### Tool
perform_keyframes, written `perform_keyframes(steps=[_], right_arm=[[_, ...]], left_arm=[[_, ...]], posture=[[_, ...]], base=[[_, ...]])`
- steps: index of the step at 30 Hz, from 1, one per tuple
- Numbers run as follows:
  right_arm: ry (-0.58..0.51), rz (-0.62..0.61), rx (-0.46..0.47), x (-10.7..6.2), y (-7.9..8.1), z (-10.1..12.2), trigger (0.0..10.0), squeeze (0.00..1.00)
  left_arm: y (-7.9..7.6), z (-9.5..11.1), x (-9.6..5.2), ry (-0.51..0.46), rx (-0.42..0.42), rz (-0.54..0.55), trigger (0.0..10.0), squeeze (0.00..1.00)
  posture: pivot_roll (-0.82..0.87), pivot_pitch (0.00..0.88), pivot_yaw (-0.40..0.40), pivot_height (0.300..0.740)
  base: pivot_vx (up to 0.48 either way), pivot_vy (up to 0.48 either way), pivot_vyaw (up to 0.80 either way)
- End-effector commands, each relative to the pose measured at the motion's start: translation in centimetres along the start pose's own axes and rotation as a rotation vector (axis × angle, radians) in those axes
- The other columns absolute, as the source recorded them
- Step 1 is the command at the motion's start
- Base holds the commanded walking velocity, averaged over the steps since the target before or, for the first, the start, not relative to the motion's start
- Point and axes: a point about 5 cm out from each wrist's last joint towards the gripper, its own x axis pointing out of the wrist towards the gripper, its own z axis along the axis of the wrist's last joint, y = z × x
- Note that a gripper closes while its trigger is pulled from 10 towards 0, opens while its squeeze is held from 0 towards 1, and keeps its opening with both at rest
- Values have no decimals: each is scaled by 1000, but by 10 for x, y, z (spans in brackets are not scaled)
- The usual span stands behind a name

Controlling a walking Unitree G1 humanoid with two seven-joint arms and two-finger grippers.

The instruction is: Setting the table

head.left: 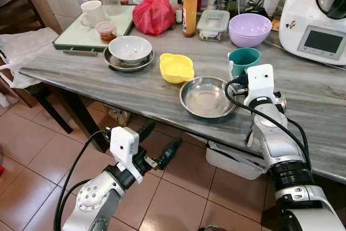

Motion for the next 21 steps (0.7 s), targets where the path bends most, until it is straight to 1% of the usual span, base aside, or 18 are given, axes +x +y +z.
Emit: perform_keyframes(steps=[1, 6, 12, 13, 21], right_arm=[[-27, -2, 6, 4, -2, 7, 10000, 0], [-18, 12, 3, 7, 2, 3, 10000, 0], [-24, 22, 32, 10, 5, 2, 10000, 0], [-24, 33, 35, 11, 8, 2, 10000, 0], [-25, 41, 40, 13, 12, 1, 10000, 0]], left_arm=[[2, 1, -1, 2, 7, 5, 10000, 0], [1, 1, -1, 11, -5, -2, 10000, 0], [-3, -1, -2, 25, -18, -35, 10000, 0], [-4, -2, -2, 30, -20, -38, 10000, 0], [-2, -1, -2, 36, -15, -37, 10000, 0]], posture=[[-129, 132, 45, 740], [-127, 133, 47, 740], [-120, 131, 48, 740], [-120, 129, 51, 740], [-117, 125, 54, 740]], base=[[0, 0, 0], [0, 0, 0], [0, 0, 0], [0, 0, 0], [0, 0, 0]])
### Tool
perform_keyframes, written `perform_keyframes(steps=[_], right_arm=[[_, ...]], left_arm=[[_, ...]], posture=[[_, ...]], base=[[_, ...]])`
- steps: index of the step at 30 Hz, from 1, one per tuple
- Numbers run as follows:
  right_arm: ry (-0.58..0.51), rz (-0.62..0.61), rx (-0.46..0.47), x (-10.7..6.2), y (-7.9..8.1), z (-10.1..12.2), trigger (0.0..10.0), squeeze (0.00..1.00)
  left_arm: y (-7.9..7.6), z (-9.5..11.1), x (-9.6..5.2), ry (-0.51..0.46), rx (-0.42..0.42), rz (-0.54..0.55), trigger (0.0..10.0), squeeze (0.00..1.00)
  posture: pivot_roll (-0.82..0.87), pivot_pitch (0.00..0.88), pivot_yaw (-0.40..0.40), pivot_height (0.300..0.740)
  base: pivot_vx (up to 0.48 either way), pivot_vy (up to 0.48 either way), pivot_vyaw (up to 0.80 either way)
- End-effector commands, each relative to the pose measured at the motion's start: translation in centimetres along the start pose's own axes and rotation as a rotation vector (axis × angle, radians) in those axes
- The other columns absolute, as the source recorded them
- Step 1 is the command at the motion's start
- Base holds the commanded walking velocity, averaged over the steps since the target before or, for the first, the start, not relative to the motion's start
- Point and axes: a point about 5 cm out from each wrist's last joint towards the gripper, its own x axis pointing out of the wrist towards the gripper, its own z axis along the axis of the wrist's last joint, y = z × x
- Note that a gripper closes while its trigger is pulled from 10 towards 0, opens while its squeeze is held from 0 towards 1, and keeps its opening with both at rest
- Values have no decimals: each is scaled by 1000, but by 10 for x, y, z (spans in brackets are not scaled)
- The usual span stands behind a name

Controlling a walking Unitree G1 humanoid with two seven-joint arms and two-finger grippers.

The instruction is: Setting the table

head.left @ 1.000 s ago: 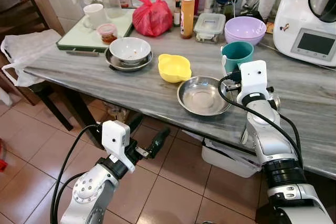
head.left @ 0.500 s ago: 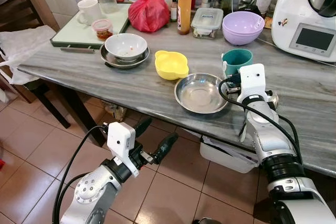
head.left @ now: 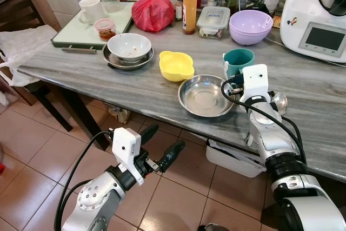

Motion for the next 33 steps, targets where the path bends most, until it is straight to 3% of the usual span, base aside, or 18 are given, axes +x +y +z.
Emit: perform_keyframes(steps=[1, 2, 3, 4, 21, 32, 33], right_arm=[[-9, 11, 13, 2, 4, 3, 10000, 0], [-10, 13, 16, 2, 5, 2, 10000, 0], [-11, 11, 24, 2, 5, 2, 10000, 831], [-13, 7, 35, 1, 5, 2, 10000, 1000], [-85, -32, 56, 5, -4, 20, 10000, 1000], [-242, -19, 24, -1, 3, 52, 10000, 1000], [-284, -13, -24, -4, 5, 57, 10000, 1000]], left_arm=[[-1, 2, -1, 4, 7, -7, 10000, 0], [-1, 2, -1, 5, 7, -7, 10000, 0], [-1, 3, 0, 5, 8, -8, 10000, 0], [-1, 3, 0, 5, 8, -9, 10000, 0], [1, 4, 0, 9, 15, -2, 10000, 0], [4, 5, 1, 6, 22, 4, 10000, 0], [5, 5, 1, 2, 25, 12, 10000, 0]], posture=[[-116, 124, 55, 740], [-116, 124, 55, 740], [-116, 123, 57, 740], [-116, 123, 57, 740], [-113, 114, 63, 740], [-110, 91, 60, 740], [-108, 88, 58, 740]], base=[[0, 0, 0], [0, 0, 0], [0, 0, 0], [0, 0, 0], [0, 0, 0], [0, 0, 0], [0, 0, 0]])
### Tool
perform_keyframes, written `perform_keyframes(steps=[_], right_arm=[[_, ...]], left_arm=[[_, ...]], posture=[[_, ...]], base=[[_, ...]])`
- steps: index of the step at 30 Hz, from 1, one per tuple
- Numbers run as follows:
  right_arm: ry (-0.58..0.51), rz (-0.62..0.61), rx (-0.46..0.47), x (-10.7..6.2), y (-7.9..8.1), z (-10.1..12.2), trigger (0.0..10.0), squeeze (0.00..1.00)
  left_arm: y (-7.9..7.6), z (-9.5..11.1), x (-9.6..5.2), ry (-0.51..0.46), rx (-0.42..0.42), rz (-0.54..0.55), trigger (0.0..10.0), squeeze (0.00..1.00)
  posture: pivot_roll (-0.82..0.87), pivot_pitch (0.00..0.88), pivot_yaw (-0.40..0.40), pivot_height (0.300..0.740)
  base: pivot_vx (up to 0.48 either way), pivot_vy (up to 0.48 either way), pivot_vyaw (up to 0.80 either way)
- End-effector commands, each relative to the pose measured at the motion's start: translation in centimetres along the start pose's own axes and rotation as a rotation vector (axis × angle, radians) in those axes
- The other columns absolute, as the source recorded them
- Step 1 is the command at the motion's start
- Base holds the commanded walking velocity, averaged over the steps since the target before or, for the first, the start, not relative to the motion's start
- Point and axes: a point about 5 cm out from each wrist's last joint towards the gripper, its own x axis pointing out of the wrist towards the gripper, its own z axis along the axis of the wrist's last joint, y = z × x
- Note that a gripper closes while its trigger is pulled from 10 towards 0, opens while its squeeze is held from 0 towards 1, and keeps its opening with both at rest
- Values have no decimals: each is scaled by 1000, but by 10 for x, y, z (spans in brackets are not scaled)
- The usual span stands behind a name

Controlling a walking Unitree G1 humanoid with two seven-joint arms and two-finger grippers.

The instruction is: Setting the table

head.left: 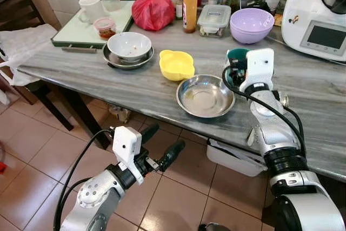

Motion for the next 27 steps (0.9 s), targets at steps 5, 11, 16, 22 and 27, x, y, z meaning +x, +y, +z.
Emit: perform_keyframes(steps=[5, 11, 16, 22, 27], right_arm=[[-82, 38, -70, -12, 12, 8, 10000, 1000], [-86, 86, -103, -33, 24, -1, 10000, 1000], [-111, 166, -151, -49, 35, -5, 10000, 1000], [-96, 205, -147, -57, 42, -9, 10000, 1000], [-94, 254, -135, -63, 47, -9, 10000, 1000]], left_arm=[[9, 3, -4, -22, 7, 65, 10000, 0], [26, 9, -7, -64, 69, 202, 10000, 0], [41, 16, -13, -132, 122, 403, 10000, 0], [50, 12, -19, -141, 99, 556, 10000, 0], [59, 12, -29, -152, 137, 680, 10000, 0]], posture=[[-104, 77, 55, 740], [-84, 52, 46, 740], [-69, 36, 38, 740], [-54, 35, 32, 740], [-37, 29, 23, 740]], base=[[0, 0, 0], [0, 0, 0], [0, 0, 0], [0, 0, 0], [0, 0, 0]])
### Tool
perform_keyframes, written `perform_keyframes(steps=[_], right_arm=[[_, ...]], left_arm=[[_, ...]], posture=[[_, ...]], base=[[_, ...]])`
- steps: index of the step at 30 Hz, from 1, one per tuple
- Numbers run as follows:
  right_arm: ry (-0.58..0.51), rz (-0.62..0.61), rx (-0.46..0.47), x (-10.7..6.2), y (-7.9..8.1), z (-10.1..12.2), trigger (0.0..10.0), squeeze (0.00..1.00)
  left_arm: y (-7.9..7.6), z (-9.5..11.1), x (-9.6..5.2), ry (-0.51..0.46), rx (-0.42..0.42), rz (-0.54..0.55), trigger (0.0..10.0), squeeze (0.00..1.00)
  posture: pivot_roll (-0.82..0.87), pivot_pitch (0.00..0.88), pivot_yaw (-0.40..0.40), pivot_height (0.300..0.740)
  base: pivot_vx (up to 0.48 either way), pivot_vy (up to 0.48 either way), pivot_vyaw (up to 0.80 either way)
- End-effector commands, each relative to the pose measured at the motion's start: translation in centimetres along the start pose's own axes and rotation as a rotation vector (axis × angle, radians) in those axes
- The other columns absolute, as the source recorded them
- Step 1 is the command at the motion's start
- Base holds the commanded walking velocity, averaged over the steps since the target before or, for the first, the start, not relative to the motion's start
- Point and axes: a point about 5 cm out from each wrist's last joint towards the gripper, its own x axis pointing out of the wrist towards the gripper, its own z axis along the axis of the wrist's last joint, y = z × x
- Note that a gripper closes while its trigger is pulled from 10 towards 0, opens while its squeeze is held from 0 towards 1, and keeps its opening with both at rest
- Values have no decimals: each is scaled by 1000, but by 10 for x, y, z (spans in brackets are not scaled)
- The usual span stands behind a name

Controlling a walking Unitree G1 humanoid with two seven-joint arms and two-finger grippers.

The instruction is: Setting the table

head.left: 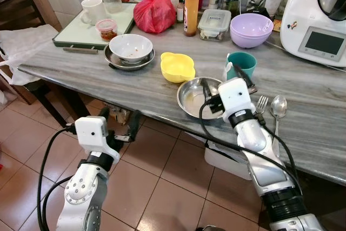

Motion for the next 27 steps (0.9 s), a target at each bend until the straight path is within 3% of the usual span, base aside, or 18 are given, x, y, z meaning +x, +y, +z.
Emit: perform_keyframes(steps=[1, 3, 5, 7, 8, 9, 10, 27], right_arm=[[-40, 36, -21, 0, 5, 9, 10000, 1000], [-48, 48, -35, 0, 6, 11, 10000, 1000], [-48, 44, -78, 2, 7, 11, 10000, 694], [-42, 49, -71, 3, 8, 11, 10000, 282], [-41, 52, -72, 3, 9, 10, 10000, 125], [-41, 52, -72, 3, 9, 10, 10000, 125], [-39, 54, -69, 3, 9, 10, 10000, 0], [-34, 81, -42, 0, 20, 11, 10000, 0]], left_arm=[[10, 0, -1, -5, 31, 75, 10000, 0], [12, 0, 0, -1, 34, 98, 10000, 0], [13, -1, 0, 3, 27, 115, 10000, 0], [13, -2, 1, 13, 14, 129, 10000, 0], [14, -2, 1, 16, 12, 135, 10000, 0], [14, -2, 1, 16, 12, 135, 10000, 0], [14, -2, 1, 16, 11, 138, 10000, 0], [22, 4, -1, -12, 113, 237, 10000, 0]], posture=[[-35, 29, 22, 740], [-32, 29, 21, 740], [-29, 27, 18, 740], [-28, 28, 19, 740], [-27, 28, 20, 740], [-27, 28, 20, 740], [-26, 28, 20, 740], [-8, 40, 31, 740]], base=[[0, 0, 0], [0, 0, 0], [0, 0, 800], [0, 0, 800], [0, 0, 800], [0, 0, 800], [0, 0, 800], [0, 0, 800]])
